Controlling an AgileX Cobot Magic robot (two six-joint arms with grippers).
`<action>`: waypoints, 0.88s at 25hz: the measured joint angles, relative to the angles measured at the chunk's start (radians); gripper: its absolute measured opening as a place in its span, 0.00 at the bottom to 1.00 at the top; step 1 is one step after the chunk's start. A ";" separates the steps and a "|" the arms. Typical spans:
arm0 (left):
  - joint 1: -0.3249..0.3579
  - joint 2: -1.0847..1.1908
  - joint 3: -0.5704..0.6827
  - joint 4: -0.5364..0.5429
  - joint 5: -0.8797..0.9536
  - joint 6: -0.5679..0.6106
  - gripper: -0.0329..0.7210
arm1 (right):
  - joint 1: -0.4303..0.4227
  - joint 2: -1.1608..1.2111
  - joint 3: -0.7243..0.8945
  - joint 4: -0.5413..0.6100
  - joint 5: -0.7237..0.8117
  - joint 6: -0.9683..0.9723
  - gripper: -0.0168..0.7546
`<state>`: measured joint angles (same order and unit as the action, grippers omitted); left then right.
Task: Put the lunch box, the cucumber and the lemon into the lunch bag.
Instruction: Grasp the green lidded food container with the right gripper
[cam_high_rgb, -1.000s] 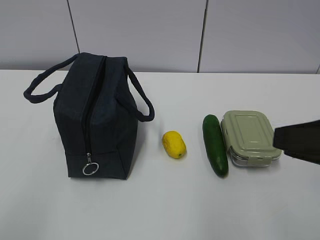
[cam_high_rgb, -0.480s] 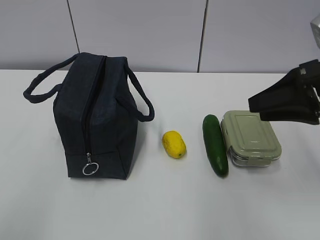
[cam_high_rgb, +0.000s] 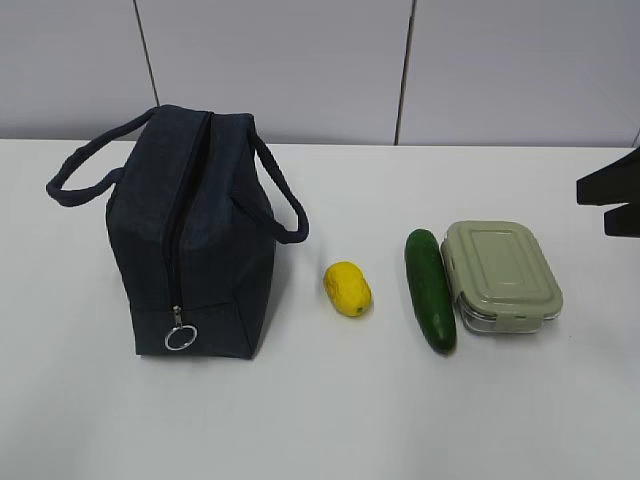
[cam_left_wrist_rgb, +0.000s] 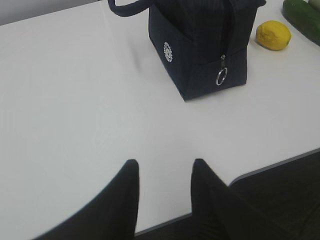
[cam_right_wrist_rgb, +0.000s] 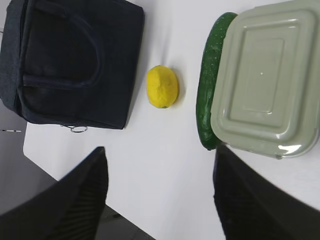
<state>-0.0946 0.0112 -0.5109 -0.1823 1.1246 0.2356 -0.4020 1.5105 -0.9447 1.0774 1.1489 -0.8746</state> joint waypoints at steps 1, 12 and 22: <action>0.000 0.000 0.000 0.000 0.000 0.000 0.36 | -0.002 0.013 0.000 -0.001 0.000 -0.002 0.68; 0.000 0.000 0.000 0.000 0.000 0.000 0.36 | -0.010 0.219 -0.066 -0.023 0.022 -0.035 0.77; 0.000 0.000 0.000 0.000 0.000 0.000 0.36 | -0.091 0.454 -0.148 0.077 0.026 -0.171 0.77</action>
<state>-0.0946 0.0112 -0.5109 -0.1823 1.1246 0.2356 -0.4934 1.9641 -1.0930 1.1542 1.1752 -1.0456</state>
